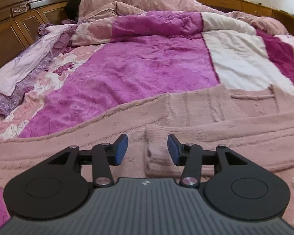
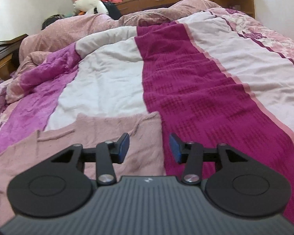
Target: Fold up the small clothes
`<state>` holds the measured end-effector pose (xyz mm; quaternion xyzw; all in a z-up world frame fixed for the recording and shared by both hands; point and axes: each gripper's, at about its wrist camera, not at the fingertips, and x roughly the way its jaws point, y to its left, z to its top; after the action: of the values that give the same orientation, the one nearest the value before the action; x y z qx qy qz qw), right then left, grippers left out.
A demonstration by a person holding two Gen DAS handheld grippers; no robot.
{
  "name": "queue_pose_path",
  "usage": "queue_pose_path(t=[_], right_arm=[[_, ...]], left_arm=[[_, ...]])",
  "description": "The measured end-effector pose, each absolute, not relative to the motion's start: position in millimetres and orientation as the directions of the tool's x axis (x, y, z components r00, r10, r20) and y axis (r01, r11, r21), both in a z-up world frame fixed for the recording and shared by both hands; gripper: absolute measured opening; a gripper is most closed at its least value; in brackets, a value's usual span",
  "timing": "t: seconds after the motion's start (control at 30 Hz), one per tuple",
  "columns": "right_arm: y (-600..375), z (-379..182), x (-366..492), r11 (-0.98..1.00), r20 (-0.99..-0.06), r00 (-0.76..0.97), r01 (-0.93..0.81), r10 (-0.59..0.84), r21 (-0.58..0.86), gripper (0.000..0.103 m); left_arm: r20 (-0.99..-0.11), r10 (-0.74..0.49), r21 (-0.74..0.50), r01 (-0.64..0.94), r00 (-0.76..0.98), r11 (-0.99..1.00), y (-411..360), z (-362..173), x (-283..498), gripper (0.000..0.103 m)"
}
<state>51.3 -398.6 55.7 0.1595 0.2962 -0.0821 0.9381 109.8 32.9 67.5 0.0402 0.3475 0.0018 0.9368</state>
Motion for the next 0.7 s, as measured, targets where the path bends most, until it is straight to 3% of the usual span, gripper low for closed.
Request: queue_pose_path(t=[0.27, 0.4, 0.7], right_arm=[[-358.8, 54.2, 3.4, 0.945, -0.593, 0.804, 0.153, 0.05, 0.288, 0.047], [-357.1, 29.8, 5.2, 0.927, -0.649, 0.76, 0.216, 0.037, 0.306, 0.047], [-351.6, 27.4, 5.1, 0.919, -0.638, 0.77, 0.239, 0.017, 0.313, 0.047]], left_arm=[[-0.709, 0.037, 0.081, 0.028, 0.704, 0.996, 19.5, 49.8, 103.6, 0.053], [-0.714, 0.049, 0.082, 0.014, 0.698, 0.997, 19.3, 39.8, 106.5, 0.056], [-0.742, 0.034, 0.016, -0.034, 0.67, 0.999, 38.5, 51.0, 100.7, 0.056]])
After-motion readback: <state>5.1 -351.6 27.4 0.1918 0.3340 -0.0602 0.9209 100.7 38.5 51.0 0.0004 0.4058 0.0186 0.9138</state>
